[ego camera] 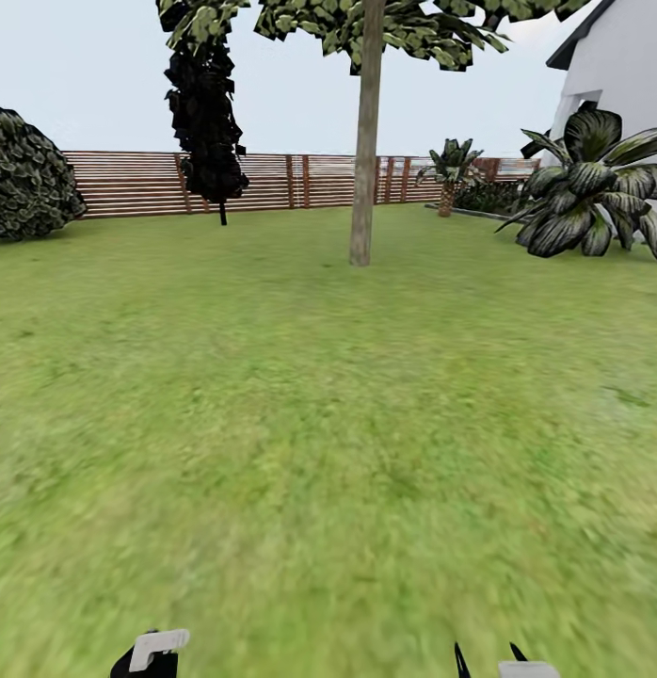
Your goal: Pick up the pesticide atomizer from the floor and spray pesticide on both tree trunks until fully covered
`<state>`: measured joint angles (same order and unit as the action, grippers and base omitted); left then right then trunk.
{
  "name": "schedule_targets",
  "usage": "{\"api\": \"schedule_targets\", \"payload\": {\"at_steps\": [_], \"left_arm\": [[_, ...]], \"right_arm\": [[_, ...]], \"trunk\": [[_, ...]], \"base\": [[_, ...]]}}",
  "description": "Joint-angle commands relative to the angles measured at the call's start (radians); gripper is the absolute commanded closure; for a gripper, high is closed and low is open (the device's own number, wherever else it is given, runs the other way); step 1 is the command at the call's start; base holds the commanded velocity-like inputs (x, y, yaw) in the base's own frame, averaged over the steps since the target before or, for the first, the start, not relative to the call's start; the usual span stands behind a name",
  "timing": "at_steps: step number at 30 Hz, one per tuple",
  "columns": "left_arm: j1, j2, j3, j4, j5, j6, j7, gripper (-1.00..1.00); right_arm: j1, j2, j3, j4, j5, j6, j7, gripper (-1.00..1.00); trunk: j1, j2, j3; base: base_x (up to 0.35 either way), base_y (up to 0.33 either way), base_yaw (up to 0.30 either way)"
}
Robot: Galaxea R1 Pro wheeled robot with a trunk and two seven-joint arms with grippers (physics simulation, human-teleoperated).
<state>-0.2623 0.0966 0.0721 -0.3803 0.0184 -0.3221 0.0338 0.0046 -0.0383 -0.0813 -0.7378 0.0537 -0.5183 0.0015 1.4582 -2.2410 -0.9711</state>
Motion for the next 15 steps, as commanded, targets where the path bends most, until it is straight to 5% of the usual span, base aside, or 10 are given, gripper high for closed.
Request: {"api": "schedule_targets", "payload": {"at_steps": [1,15], "left_arm": [[0.0,0.0,0.0,0.0,0.0,0.0,0.0,1.0],[0.0,0.0,0.001,0.0,-0.001,0.0,0.0,1.0]], "right_arm": [[0.0,0.0,0.0,0.0,0.0,0.0,0.0,-1.0],[0.0,0.0,0.0,0.001,0.0,0.0,0.0,-1.0]], "trunk": [[0.0,0.0,0.0],[0.0,0.0,0.0]], "base": [[0.343,0.0,0.0],[0.343,0.0,0.0]]}}
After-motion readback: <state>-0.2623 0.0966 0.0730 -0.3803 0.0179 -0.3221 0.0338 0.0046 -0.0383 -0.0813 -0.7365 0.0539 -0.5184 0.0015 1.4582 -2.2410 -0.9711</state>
